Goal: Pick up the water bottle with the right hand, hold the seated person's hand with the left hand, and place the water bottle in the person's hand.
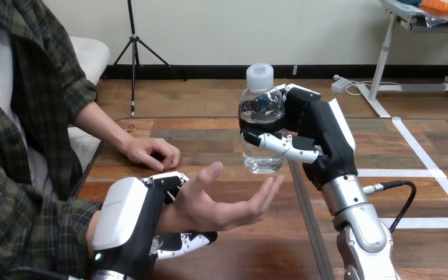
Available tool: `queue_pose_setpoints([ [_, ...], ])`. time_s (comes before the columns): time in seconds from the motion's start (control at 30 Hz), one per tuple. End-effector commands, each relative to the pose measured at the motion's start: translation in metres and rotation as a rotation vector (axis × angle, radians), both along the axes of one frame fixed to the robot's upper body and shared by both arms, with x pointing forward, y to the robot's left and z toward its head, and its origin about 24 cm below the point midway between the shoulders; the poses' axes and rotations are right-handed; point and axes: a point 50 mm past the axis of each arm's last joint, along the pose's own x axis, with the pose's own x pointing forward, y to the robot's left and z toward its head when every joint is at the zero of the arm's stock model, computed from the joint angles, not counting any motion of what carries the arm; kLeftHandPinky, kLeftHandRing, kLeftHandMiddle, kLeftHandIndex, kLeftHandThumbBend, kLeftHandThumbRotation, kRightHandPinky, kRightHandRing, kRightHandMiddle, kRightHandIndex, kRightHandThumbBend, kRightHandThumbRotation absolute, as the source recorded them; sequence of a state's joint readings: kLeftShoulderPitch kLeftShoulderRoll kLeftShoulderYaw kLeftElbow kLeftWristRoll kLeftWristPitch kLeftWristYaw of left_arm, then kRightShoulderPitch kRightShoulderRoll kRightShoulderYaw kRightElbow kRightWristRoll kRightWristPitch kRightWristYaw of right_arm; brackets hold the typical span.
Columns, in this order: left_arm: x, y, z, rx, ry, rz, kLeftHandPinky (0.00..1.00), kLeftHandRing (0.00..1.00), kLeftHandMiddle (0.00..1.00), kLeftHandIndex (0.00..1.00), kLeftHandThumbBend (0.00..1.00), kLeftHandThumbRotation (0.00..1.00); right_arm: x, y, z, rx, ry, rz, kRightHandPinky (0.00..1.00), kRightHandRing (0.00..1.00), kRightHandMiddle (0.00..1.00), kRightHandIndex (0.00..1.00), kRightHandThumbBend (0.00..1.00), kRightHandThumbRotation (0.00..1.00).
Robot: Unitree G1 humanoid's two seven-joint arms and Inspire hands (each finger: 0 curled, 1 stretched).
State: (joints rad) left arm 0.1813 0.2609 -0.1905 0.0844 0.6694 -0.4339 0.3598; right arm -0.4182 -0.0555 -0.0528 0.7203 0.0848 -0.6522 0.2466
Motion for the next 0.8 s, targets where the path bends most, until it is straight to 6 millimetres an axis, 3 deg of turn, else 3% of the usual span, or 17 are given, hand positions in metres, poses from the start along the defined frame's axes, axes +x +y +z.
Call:
queue_pose_setpoints([
  [0.0,0.006,-0.019,0.019,-0.036,-0.098,-0.085,0.27,0.35,0.41,0.44,0.78,0.00,0.009,0.004,0.027,0.037,-0.123,0.005,0.34,0.40,0.45,0.47,0.68,0.00],
  [0.77,0.008,-0.020,0.020,-0.037,-0.104,-0.073,0.31,0.39,0.44,0.46,0.79,0.00,-0.004,0.002,0.012,0.059,-0.070,0.041,0.33,0.40,0.45,0.47,0.66,0.00],
])
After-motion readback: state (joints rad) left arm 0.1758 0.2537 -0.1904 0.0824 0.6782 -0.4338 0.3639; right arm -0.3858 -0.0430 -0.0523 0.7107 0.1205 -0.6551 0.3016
